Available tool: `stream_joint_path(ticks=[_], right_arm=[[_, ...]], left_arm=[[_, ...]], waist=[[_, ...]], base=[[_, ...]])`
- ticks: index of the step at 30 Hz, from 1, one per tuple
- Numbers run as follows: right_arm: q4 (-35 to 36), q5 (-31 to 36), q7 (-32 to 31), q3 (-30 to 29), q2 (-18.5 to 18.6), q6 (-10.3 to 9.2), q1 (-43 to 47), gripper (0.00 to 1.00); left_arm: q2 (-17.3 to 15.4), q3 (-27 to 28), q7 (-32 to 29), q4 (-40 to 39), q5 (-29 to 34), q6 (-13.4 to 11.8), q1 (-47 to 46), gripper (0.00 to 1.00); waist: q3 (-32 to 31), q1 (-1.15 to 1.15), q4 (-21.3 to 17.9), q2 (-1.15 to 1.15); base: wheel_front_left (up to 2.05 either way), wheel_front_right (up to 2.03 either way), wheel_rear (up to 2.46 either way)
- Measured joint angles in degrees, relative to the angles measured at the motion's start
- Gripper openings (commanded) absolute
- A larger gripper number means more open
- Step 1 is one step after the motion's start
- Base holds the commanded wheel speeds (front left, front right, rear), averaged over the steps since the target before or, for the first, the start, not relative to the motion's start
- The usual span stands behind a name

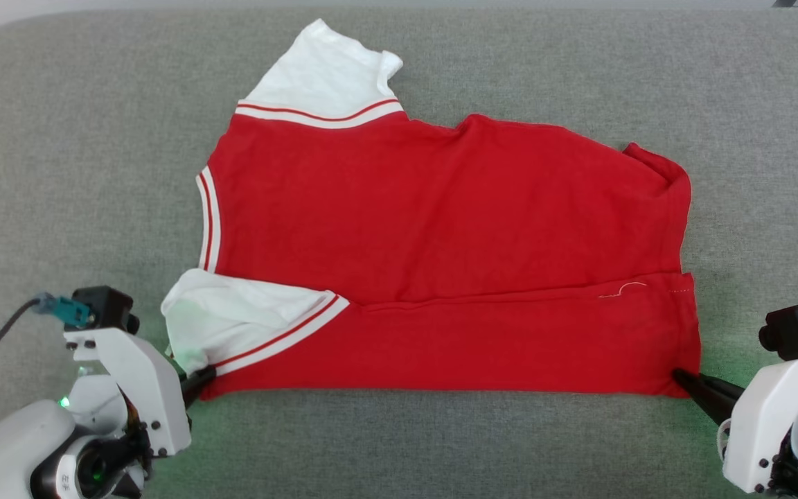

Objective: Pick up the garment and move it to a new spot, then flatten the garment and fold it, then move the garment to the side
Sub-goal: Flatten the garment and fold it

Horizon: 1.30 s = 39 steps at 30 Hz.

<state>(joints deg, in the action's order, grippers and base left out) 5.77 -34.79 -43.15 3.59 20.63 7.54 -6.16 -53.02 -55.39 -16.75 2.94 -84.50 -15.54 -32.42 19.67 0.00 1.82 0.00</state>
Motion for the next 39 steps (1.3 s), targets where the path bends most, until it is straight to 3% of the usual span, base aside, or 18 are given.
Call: stream_joint_path(ticks=[11,21,32,39], right_arm=[[2.8,-1.1,-3.0,-2.0,2.8,-0.01,2.1,0.00],[8.3,-2.6,-8.8,-3.3,4.1,-0.01,8.3,0.00],[13.4,-3.1,-15.2,-5.4,1.6,-0.01,16.8,0.00],[13.6,-2.7,-15.7,-5.6,0.3,-0.01,17.5,0.00]], left_arm=[[-2.0,-0.1,0.2,-3.3,-1.3,-0.8,3.4,0.00],[-5.7,-1.0,-0.6,-8.1,-2.6,-4.1,7.1,0.00],[-8.5,-1.5,-1.4,-11.9,-5.6,-7.7,11.5,0.00],[-7.5,-2.0,-0.9,-10.6,-5.2,-7.3,11.7,0.00]], waist=[[-1.9,0.00,0.2,0.00],[-4.7,0.00,1.0,0.00],[-6.1,0.00,1.6,0.00],[-5.8,0.00,1.3,0.00]], base=[[0.00,0.00,0.00],[0.00,0.00,0.00],[0.00,0.00,0.00],[0.00,0.00,0.00]])
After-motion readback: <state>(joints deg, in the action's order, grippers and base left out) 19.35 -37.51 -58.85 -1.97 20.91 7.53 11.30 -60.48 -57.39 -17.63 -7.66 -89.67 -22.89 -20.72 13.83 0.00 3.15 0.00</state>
